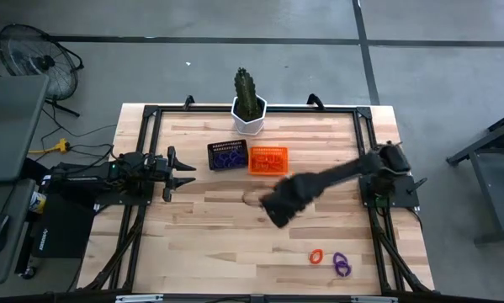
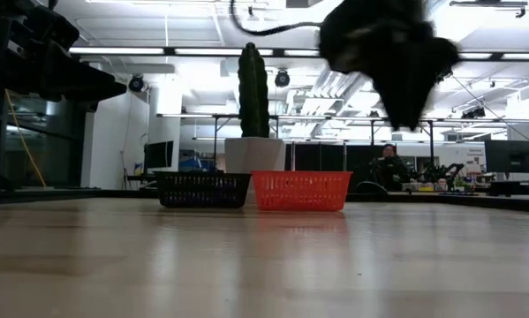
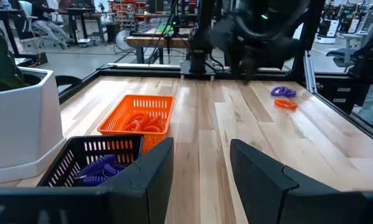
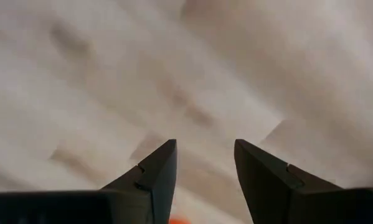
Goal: Sort spring keychains
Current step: Put the orange spring keychain in the orange bin
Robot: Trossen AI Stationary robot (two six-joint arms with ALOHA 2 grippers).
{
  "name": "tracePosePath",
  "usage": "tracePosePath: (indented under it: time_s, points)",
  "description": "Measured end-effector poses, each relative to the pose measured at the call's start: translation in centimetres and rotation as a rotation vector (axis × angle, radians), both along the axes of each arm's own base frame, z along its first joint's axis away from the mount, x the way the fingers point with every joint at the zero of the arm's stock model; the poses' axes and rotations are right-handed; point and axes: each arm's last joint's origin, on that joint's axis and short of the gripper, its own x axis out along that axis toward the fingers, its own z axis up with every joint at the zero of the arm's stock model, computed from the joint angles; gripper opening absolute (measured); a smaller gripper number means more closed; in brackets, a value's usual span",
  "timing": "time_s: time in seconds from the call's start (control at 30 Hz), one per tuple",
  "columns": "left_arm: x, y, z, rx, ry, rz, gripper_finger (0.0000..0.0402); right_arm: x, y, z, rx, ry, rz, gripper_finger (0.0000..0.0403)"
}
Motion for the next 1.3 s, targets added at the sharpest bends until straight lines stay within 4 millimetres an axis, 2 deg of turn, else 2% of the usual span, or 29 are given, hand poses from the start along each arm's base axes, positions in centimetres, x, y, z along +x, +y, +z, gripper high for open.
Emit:
tracePosePath:
  time_s: [0.23,0.47,0.93,1.07,1.3]
  points:
    - [0.0,0.0,0.0,0.000,0.000,0.000,0.0156,-4.3,5.7,-2.8,0.159,-0.084,-0.086,0.0156]
    - [0.0,0.0,0.0,0.000,0.000,0.000,0.0156,-7.1,9.1,-4.3,0.182,-0.034,-0.149,0.0156]
    - [0.0,0.0,0.0,0.000,0.000,0.000,0.0156,-9.9,12.1,-5.0,0.126,0.018,-0.270,0.0156]
    - [0.0,0.0,0.0,0.000,0.000,0.000,0.0156,-10.2,12.8,-5.6,0.114,0.039,-0.297,0.0156]
    - [0.0,0.0,0.0,0.000,0.000,0.000,0.0156,-10.0,12.7,-5.8,0.088,0.005,-0.318,0.0156]
